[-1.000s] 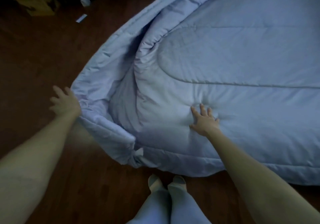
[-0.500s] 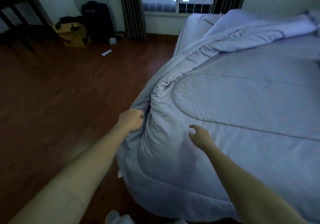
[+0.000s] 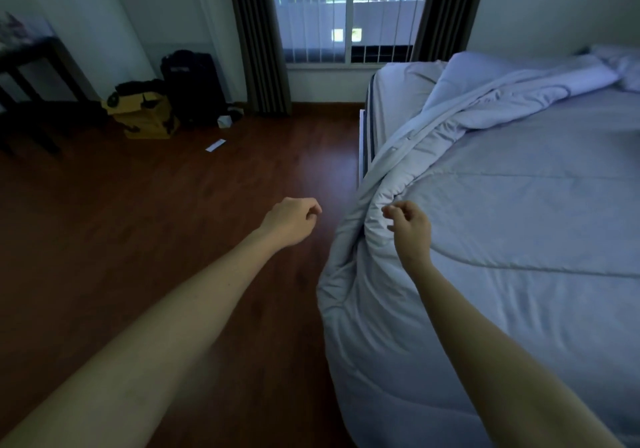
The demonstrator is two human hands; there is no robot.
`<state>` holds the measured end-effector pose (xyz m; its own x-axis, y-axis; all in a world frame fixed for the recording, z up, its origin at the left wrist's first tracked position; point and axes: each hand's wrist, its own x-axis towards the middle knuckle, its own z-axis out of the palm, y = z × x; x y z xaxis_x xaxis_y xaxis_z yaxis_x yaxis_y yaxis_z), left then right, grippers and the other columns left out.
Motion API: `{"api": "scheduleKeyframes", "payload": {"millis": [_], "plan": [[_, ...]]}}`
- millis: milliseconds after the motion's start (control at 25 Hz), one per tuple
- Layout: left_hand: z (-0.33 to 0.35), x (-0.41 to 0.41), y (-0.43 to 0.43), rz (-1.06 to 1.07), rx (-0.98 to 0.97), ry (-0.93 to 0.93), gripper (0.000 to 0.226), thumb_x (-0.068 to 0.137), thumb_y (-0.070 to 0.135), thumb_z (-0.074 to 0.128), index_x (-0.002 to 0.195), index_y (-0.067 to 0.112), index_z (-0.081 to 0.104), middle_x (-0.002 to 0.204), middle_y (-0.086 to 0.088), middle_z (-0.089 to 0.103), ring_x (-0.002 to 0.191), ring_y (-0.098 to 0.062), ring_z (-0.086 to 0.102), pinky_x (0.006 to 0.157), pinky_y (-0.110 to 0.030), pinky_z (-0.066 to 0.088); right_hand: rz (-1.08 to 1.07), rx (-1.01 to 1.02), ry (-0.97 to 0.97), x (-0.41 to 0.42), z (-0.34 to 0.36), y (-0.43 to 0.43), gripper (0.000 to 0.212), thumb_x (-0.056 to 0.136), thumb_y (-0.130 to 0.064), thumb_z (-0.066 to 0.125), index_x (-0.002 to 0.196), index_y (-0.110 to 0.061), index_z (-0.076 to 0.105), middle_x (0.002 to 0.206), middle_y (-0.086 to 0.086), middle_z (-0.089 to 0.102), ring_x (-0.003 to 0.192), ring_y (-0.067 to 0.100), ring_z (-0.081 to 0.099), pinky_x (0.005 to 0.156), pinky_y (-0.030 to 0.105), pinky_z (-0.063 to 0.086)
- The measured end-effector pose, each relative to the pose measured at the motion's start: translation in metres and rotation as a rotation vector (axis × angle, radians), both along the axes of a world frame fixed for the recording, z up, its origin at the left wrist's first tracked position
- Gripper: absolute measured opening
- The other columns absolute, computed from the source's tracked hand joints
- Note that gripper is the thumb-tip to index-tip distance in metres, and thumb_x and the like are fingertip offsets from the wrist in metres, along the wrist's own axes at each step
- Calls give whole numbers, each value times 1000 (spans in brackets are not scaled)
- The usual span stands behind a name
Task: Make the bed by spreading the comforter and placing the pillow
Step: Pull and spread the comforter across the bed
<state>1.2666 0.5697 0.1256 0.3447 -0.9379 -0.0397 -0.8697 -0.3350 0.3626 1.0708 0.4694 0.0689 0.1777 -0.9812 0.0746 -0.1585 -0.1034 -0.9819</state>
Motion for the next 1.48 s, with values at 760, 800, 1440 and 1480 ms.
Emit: {"api": "scheduleKeyframes", "payload": {"millis": [760, 800, 1440, 1480], "plan": [[23, 167, -311, -592, -35, 24, 26, 90, 17, 48, 105, 20, 68, 109, -3, 71, 101, -23, 64, 90, -36, 51, -459, -29, 30, 161, 16, -209, 19, 86, -16, 53, 71, -21, 63, 76, 0, 72, 73, 13, 70, 71, 37, 55], [22, 173, -329, -612, -32, 13, 26, 90, 17, 48, 106, 19, 68, 111, -3, 70, 103, -23, 63, 92, -37, 50, -485, -27, 31, 164, 20, -222, 19, 86, -15, 53, 71, -20, 63, 75, 0, 72, 71, 14, 70, 69, 36, 54], [-6, 248, -616, -1258, 33, -124, 28, 90, 18, 50, 112, 19, 68, 119, -7, 68, 110, -30, 60, 95, -39, 48, -1134, 99, 205, 255, 27, -340, 15, 80, -15, 54, 72, -17, 67, 71, 2, 72, 65, 19, 70, 67, 36, 54], [-11, 238, -625, -1311, 42, -120, 28, 90, 18, 50, 112, 19, 67, 119, -6, 67, 110, -28, 60, 94, -38, 47, -1181, 114, 213, 254, 28, -340, 15, 79, -15, 55, 70, -18, 67, 71, 2, 72, 64, 18, 70, 67, 35, 53]]}}
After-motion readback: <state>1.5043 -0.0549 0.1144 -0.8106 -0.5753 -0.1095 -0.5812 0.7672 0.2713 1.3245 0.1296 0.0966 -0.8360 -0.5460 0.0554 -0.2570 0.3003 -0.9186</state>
